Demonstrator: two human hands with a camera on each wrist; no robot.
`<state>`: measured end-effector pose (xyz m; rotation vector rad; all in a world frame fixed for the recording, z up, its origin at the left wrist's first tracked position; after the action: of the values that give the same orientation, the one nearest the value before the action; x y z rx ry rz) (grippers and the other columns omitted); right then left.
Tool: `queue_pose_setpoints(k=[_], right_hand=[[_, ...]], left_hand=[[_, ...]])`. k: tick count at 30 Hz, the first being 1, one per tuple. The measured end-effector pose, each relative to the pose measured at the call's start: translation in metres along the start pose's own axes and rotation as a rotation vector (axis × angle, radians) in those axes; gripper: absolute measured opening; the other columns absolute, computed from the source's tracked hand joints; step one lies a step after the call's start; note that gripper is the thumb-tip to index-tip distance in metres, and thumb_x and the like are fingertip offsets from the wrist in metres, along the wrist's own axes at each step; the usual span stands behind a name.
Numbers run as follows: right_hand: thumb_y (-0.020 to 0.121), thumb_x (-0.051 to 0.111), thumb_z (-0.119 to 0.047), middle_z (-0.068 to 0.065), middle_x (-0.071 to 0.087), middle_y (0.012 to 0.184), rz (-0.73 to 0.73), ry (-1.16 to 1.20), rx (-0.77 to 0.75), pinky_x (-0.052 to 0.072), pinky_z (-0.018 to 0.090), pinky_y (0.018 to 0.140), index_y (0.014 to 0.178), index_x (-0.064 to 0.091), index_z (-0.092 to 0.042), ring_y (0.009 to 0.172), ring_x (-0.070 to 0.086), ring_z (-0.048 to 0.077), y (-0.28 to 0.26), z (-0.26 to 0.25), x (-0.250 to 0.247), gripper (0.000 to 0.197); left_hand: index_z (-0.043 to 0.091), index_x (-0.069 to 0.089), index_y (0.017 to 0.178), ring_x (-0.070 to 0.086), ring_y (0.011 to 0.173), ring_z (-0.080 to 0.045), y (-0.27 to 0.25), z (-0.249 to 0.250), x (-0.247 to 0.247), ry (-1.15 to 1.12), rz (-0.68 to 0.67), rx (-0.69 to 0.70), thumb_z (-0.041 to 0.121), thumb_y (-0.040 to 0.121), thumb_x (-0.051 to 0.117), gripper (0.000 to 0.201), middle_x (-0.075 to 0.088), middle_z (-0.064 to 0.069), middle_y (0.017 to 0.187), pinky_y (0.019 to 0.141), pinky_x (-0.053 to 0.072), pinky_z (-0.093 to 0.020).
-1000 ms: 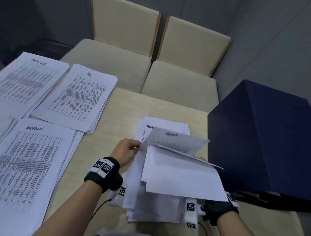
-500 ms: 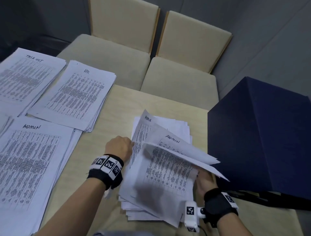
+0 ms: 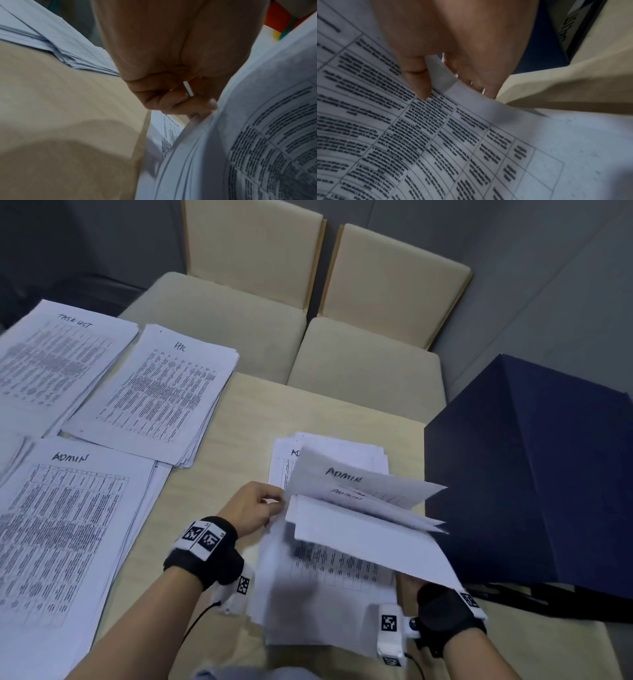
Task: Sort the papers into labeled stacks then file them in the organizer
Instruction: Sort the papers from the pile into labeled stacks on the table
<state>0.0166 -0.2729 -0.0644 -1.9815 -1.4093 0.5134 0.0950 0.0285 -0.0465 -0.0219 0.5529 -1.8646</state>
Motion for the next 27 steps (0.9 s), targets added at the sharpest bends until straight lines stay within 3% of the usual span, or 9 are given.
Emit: queue_pose_setpoints(k=[2,4,9,13,16,18,22,26,27], right_hand=[[0.100,0.042,0.003,-0.004,0.062,0.097,0.040,0.022,-0.082,0.050,0.018,0.068,0.095,0.055,-0.020,0.094,0.060,0.017,-0.001,-0.005,0.004,0.027],[0.099,0.048,-0.004,0.003,0.061,0.094,0.123,0.052,-0.180,0.047,0.023,0.072,0.090,0.057,-0.019,0.088,0.059,0.018,-0.006,-0.009,-0.004,0.020],[0.084,0.060,0.000,0.012,0.071,0.097,0.039,-0.032,-0.252,0.051,0.040,0.085,0.094,0.063,-0.008,0.093,0.067,0.027,-0.011,-0.018,0.002,0.013],[0.083,0.060,0.005,0.005,0.065,0.075,0.061,-0.017,-0.259,0.046,0.032,0.082,0.068,0.057,-0.012,0.089,0.061,0.027,-0.006,-0.019,-0.002,0.023],[0.086,0.055,0.007,0.010,0.073,0.085,-0.005,0.015,-0.223,0.050,0.033,0.077,0.080,0.064,-0.005,0.087,0.067,0.027,-0.006,-0.019,0.006,0.017],[0.088,0.051,0.008,0.013,0.073,0.087,-0.018,-0.005,-0.186,0.051,0.036,0.078,0.083,0.064,-0.003,0.087,0.068,0.028,-0.005,-0.017,0.009,0.018],[0.087,0.048,0.014,0.020,0.067,0.095,-0.022,0.008,-0.214,0.047,0.040,0.091,0.089,0.064,0.003,0.101,0.061,0.037,0.001,-0.023,0.006,0.020],[0.094,0.060,-0.009,0.009,0.069,0.101,-0.072,-0.050,-0.229,0.053,0.019,0.068,0.101,0.064,-0.007,0.076,0.068,0.004,0.004,-0.026,0.016,0.009],[0.089,0.070,-0.021,0.008,0.066,0.112,-0.088,-0.036,-0.199,0.054,0.015,0.069,0.108,0.062,-0.007,0.080,0.068,-0.001,0.012,-0.021,0.014,0.025]], left_hand=[[0.026,0.069,0.098,0.061,0.078,-0.020,0.001,-0.011,-0.023,0.233,0.230,-0.093,0.011,0.080,0.058,0.026,0.068,-0.001,0.090,0.074,0.047,-0.029],[0.021,0.061,0.104,0.062,0.090,-0.021,-0.006,-0.015,-0.039,0.381,0.395,-0.202,0.027,0.086,0.062,0.019,0.065,0.003,0.096,0.078,0.046,-0.029],[0.019,0.053,0.063,0.058,0.064,-0.021,-0.001,-0.011,-0.030,0.443,0.378,-0.205,0.034,0.080,0.073,0.030,0.062,0.002,0.066,0.055,0.037,-0.024],[0.017,0.066,0.077,0.064,0.064,-0.024,-0.003,0.013,-0.040,0.566,0.388,-0.080,0.036,0.086,0.068,0.021,0.067,0.000,0.068,0.057,0.046,-0.026],[0.026,0.072,0.090,0.065,0.076,-0.025,-0.013,0.033,-0.053,0.649,0.488,0.012,0.036,0.087,0.065,0.012,0.071,0.003,0.078,0.064,0.049,-0.030],[0.032,0.071,0.095,0.066,0.071,-0.018,-0.021,0.039,-0.058,0.534,0.544,0.066,0.030,0.084,0.070,0.011,0.072,0.012,0.079,0.066,0.051,-0.031],[0.026,0.071,0.082,0.060,0.043,-0.015,-0.016,0.026,-0.035,0.025,0.301,0.070,0.004,0.082,0.072,0.023,0.070,0.014,0.067,0.058,0.050,-0.025],[0.005,0.074,0.082,0.052,0.044,-0.013,-0.015,0.024,-0.008,-0.260,0.069,0.030,-0.022,0.076,0.053,0.035,0.069,0.003,0.062,0.052,0.047,-0.023],[0.001,0.073,0.083,0.050,0.042,-0.011,-0.015,0.022,-0.007,-0.282,0.073,0.008,-0.024,0.075,0.050,0.035,0.067,0.003,0.060,0.049,0.045,-0.020]])
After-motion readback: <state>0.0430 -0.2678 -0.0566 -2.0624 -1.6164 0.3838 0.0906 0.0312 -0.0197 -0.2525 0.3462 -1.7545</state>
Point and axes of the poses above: each hand's wrist, its own y-axis towards the middle knuckle, its own x-axis out of the palm, z = x × y, the point moved 10 cm from there along y, towards the middle knuckle
